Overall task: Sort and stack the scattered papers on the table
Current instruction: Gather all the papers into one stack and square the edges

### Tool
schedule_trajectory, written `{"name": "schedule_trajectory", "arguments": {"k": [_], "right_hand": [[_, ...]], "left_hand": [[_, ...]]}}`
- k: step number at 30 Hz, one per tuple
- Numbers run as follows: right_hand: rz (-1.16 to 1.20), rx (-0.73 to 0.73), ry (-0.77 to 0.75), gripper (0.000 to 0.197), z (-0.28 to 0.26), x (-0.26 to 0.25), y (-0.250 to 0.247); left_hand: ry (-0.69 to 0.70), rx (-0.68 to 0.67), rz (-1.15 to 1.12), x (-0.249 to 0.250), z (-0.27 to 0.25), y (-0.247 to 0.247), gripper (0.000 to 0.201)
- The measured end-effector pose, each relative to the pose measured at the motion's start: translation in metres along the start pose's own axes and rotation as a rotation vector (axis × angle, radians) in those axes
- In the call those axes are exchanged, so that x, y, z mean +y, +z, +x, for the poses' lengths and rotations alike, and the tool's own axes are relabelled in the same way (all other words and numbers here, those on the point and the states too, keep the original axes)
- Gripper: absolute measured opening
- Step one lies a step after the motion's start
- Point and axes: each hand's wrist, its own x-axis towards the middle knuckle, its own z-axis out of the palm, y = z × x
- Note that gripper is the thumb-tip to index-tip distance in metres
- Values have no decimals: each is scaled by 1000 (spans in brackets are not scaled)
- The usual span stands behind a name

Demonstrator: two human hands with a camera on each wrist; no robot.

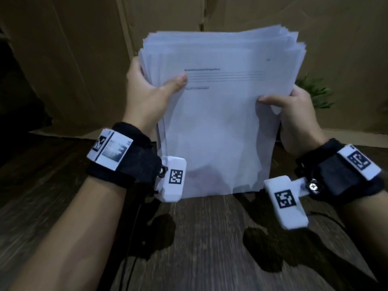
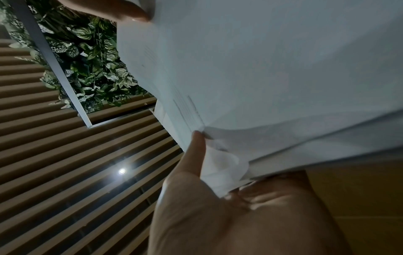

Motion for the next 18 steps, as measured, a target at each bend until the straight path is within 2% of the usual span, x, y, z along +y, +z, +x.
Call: {"name": "schedule_trajectory", "arguments": {"k": [4, 7, 9, 11, 14, 18], "right_hand": [[-24, 32, -1, 28, -6, 7, 7], [17, 38, 26, 22, -6, 15, 8], [21, 21, 56, 20, -6, 27, 7], [-4, -29, 104, 19, -10, 41, 3], [-99, -136, 189, 22, -15, 62, -6], [-200, -211, 296, 33, -17, 77, -10]], "left_hand": [[-62, -9, 15, -11, 2, 1, 83], [-138, -79, 13, -24, 2, -6, 90], [-236, -149, 29, -42, -8, -14, 85], [-340, -217, 135, -64, -27, -20, 68], [-387, -298, 204, -90, -52, -24, 40], [-352, -340, 187, -98, -53, -21, 45]]}}
